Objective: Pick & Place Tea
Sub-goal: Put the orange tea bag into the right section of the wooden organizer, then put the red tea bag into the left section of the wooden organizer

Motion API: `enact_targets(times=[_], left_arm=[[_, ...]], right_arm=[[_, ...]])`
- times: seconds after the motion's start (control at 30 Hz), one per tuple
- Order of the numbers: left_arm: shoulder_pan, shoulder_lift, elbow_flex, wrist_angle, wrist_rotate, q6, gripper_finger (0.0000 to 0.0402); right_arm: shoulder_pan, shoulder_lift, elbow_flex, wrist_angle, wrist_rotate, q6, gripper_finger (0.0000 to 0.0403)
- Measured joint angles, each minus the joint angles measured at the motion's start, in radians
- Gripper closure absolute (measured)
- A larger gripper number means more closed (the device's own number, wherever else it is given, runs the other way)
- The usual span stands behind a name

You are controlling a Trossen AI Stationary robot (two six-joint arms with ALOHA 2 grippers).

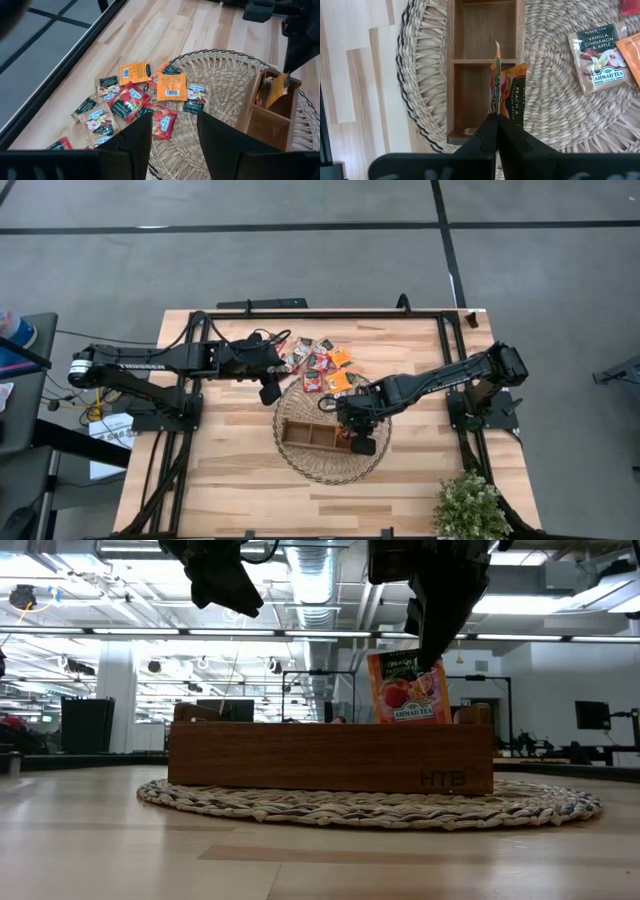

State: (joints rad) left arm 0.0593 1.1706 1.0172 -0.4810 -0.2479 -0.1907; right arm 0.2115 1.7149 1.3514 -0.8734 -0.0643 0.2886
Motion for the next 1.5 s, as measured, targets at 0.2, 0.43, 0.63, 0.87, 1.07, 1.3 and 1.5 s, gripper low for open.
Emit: enact_targets(times=[0.2, 0.43, 0.63, 0.87, 1.07, 1.3, 1.5], left_arm=[[0.000, 0.000, 0.000, 0.008, -0.001, 0.020, 0.0252], [0.000, 0.000, 0.000, 0.012, -0.001, 0.021, 0.0252], [0.000, 0.000, 0.000, 0.012, -0.002, 0.021, 0.0252], [0.000, 0.000, 0.000, 0.013, -0.002, 0.021, 0.0252], [0.000, 0.000, 0.000, 0.015, -0.003, 0.022, 0.0252], [0.000, 0.000, 0.000, 0.014, -0.003, 0.045, 0.0252], [0.033, 0.013, 0.000, -0.003, -0.015, 0.078, 0.0252]], right_arm=[[-0.003, 0.002, 0.000, -0.001, -0.012, 0.001, 0.0403], [-0.006, 0.053, 0.001, 0.001, -0.042, 0.002, 0.0403], [-0.005, 0.074, 0.000, -0.002, -0.042, 0.027, 0.0403], [-0.021, 0.063, 0.000, -0.007, -0.042, 0.034, 0.0374], [-0.025, 0.063, 0.010, -0.046, -0.042, 0.034, 0.0322], [-0.032, 0.051, 0.123, -0.115, -0.033, -0.028, 0.0292], [-0.051, 0.017, 0.219, -0.157, 0.040, -0.050, 0.0285]])
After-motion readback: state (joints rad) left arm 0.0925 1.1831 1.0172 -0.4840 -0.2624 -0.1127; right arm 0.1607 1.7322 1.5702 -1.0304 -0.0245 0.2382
